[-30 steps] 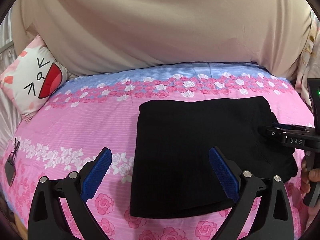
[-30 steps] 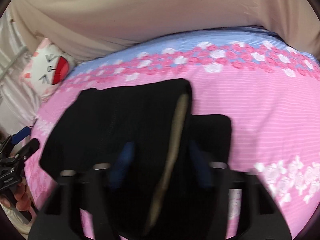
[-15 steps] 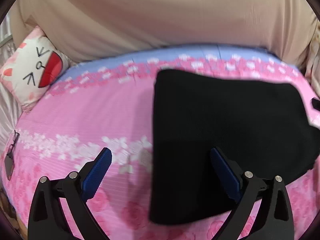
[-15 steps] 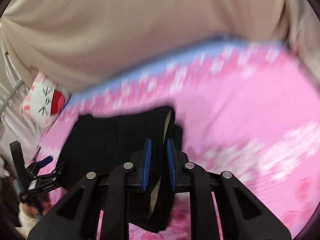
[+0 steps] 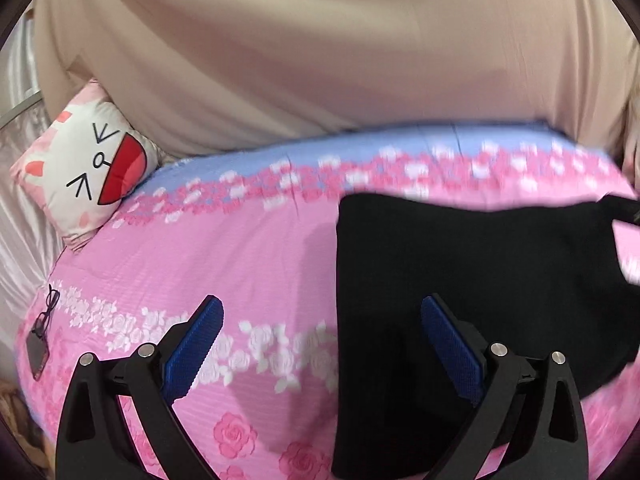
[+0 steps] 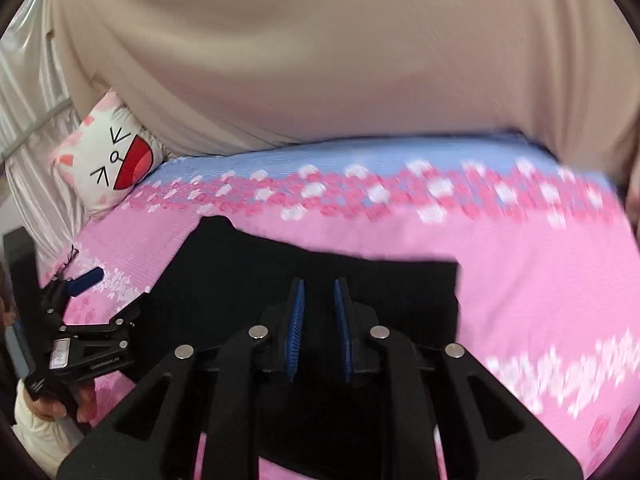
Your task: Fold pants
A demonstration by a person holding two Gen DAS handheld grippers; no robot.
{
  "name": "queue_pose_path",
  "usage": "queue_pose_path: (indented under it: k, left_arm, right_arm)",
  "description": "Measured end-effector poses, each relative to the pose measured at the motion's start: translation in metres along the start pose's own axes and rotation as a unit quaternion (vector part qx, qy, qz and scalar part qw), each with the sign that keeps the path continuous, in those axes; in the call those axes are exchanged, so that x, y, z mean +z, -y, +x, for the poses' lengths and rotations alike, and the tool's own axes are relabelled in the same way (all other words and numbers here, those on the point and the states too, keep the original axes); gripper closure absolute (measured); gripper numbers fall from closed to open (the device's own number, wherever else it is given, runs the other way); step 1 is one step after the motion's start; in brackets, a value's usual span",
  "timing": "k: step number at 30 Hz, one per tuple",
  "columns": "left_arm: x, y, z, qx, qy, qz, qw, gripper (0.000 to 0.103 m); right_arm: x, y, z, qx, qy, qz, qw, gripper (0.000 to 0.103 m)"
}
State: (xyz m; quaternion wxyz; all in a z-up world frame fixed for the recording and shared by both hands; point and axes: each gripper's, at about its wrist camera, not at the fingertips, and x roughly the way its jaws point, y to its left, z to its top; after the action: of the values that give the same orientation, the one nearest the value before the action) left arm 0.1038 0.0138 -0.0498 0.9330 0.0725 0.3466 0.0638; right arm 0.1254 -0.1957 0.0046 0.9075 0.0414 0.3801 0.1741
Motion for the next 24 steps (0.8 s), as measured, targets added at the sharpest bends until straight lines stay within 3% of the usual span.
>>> queue_pose_path:
  k: [4,6,7,9,11,13,15,20,24]
  left_arm:
    - [0.0,0.012,0.045,0.028,-0.042,0.025,0.9984,0.005]
    - [0.0,0.004,0.042,0.009,-0.044,0.009,0.999,0.005]
    - [0.002,-0.003,0.03,0.0,-0.038,0.002,0.9993,0.005]
    - [0.002,-0.012,0.012,0.005,-0.019,-0.002,0.9998,0.005]
    - [-0.005,-0.018,0.005,0.009,-0.014,-0.002,0.9999,0.005]
    - [-0.013,-0.013,0.022,0.009,-0.036,0.014,0.9992,0.005]
    - [-0.016,-0.012,0.026,0.006,-0.036,0.005,0.9993,0.005]
    - [-0.01,-0.037,-0.027,-0.023,-0.002,-0.035,0.9991,0.005]
    - [-0.03,-0.041,-0.052,-0.017,0.001,-0.023,0.9996,0.005]
  right_arm:
    - [-0.006,0.004,0.091,-0.034,-0.1,-0.023,0.994,0.09]
    - [-0.004,0.008,0.078,-0.018,-0.081,0.015,0.996,0.09]
    - [-0.004,0.007,0.062,-0.008,-0.068,0.027,0.997,0.085]
    - [-0.014,-0.005,0.02,0.016,-0.028,0.011,0.999,0.086]
    - [-0.036,-0.004,-0.001,-0.001,-0.032,-0.011,0.999,0.086]
    - [-0.065,0.013,0.015,-0.036,-0.076,-0.01,0.996,0.091]
    - [-0.075,0.029,0.008,-0.009,-0.06,0.029,0.998,0.092]
    - [-0.08,0.036,-0.071,-0.052,0.003,0.04,0.998,0.087]
    - [-0.112,0.058,-0.082,-0.097,-0.019,0.048,0.994,0.086]
